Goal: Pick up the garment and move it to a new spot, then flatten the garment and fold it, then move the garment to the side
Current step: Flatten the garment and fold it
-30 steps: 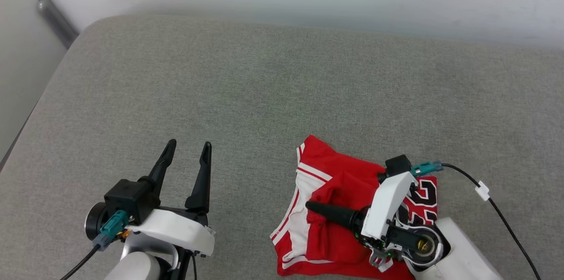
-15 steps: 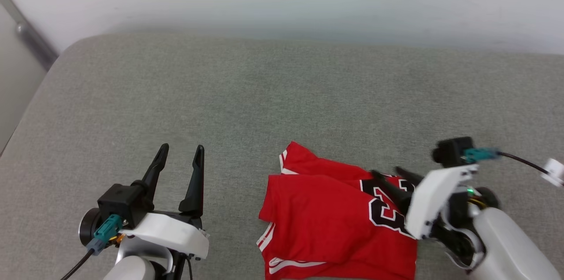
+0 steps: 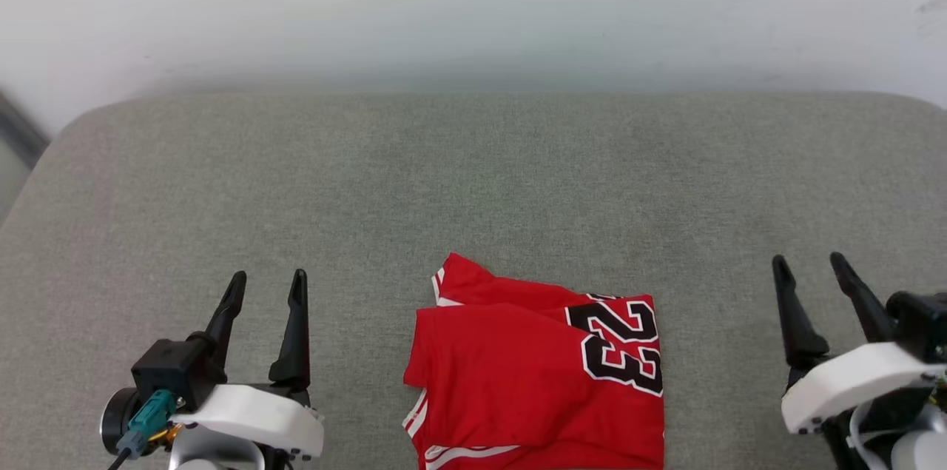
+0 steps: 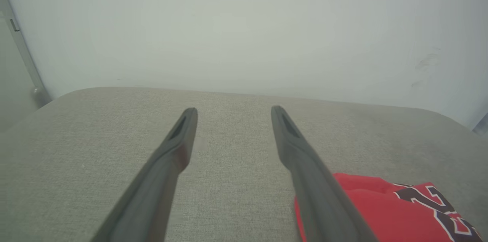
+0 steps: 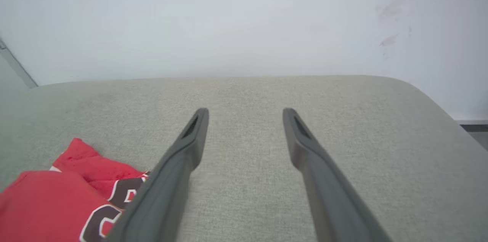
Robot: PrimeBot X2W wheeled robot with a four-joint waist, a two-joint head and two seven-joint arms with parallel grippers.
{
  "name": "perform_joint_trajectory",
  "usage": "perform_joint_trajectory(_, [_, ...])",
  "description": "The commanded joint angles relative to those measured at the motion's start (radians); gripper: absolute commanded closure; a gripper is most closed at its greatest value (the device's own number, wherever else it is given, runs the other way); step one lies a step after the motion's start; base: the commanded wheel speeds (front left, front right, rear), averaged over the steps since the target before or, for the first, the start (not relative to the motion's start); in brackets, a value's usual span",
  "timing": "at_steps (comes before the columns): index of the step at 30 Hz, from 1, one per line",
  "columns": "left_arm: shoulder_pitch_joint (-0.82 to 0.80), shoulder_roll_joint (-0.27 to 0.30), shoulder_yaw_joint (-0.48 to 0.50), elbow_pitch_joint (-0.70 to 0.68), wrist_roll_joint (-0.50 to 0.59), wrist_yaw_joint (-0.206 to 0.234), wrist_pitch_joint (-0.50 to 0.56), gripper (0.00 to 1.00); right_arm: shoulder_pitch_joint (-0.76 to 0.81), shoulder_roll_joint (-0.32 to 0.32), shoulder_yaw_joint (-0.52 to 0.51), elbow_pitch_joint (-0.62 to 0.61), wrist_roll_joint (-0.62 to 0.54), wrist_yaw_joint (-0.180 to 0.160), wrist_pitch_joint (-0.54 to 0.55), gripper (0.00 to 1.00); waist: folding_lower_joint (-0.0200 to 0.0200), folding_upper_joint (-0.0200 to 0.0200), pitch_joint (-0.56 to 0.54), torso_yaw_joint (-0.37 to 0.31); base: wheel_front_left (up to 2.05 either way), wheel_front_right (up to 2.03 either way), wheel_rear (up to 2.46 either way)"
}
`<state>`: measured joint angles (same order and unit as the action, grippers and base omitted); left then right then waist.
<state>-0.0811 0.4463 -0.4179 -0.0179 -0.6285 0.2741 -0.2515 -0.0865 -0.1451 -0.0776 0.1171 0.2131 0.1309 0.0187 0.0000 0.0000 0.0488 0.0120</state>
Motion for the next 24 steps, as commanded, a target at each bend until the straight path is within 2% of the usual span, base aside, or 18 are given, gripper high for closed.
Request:
perform_joint_trajectory(1, [0.020, 0.006, 0.003, -0.002, 0.009, 0.008, -0.007, 0.00, 0.036, 0.020, -0.005, -0.043, -0.016, -0.001, -0.012, 0.00, 0.0000, 0.0000, -0.014, -0.005, 0.00, 0.00, 0.00])
perform_joint_trajectory(9, [0.084, 0.005, 0.004, 0.020, 0.035, 0.021, -0.012, 0.00, 0.189, 0.065, 0.026, -0.215, -0.069, -0.001, -0.010, 0.00, 0.0000, 0.0000, -0.066, -0.022, 0.00, 0.00, 0.00])
perform_joint_trajectory(24, [0.054, -0.003, 0.021, 0.059, 0.053, -0.006, -0.014, 0.00, 0.234, 0.080, 0.043, -0.274, -0.054, -0.001, 0.031, 0.00, 0.0000, 0.0000, -0.071, -0.041, 0.00, 0.00, 0.00])
